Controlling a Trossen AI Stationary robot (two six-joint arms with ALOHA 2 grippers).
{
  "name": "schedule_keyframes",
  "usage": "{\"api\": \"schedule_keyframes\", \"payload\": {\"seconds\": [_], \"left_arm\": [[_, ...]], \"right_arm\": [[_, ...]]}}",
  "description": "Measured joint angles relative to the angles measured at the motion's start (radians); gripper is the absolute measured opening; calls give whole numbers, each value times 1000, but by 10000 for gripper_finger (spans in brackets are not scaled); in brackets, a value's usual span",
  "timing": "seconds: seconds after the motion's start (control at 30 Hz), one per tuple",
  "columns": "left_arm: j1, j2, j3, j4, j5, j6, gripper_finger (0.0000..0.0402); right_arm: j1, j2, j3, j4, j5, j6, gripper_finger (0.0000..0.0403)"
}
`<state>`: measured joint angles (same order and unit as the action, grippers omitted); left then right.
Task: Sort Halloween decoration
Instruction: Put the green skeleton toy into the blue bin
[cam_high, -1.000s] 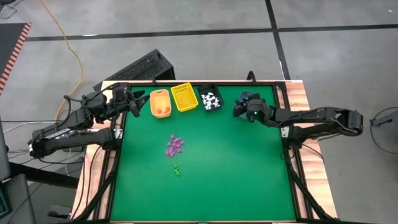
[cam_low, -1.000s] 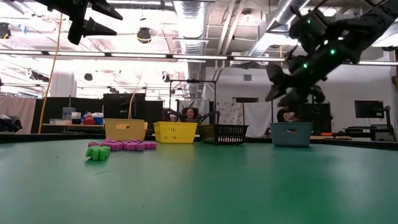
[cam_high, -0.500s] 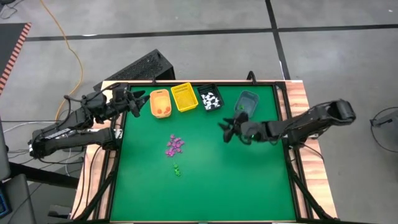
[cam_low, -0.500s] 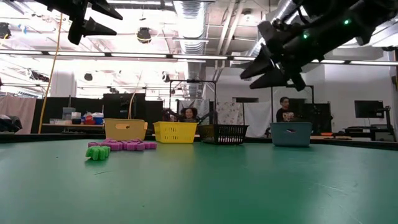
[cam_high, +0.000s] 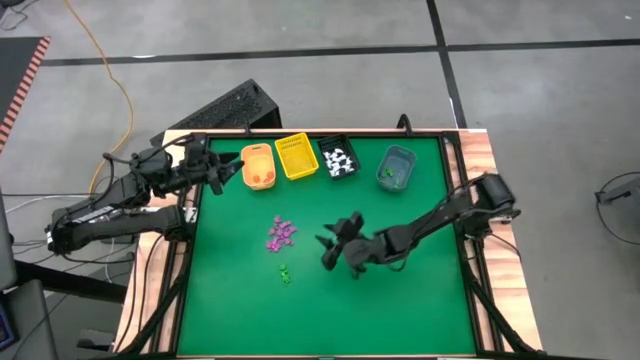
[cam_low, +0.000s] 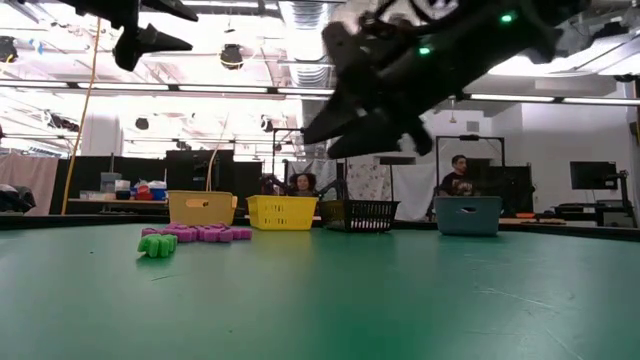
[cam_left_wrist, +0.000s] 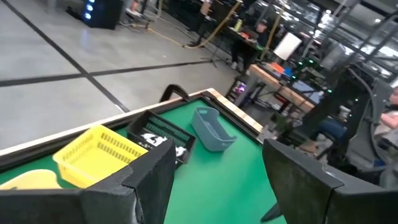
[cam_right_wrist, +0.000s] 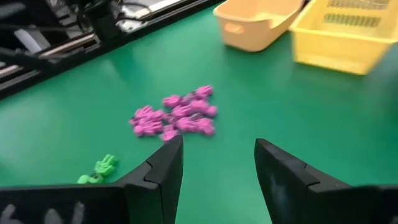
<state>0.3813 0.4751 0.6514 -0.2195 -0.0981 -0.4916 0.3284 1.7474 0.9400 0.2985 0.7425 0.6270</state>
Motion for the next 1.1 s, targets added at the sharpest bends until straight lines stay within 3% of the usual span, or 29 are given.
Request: {"api": "schedule_keyframes", "payload": {"seconds": [0.53, 0.77, 1.1], "left_arm": [[0, 0, 0, 0, 47, 12, 232], [0, 0, 0, -15, 52, 14, 232], [0, 0, 0, -19, 87, 39, 232]], "right_arm": [[15, 403, 473, -1, -45, -194, 191], [14, 468, 536, -17, -97, -208, 191], [24, 519, 541, -33, -140, -99, 191]]}}
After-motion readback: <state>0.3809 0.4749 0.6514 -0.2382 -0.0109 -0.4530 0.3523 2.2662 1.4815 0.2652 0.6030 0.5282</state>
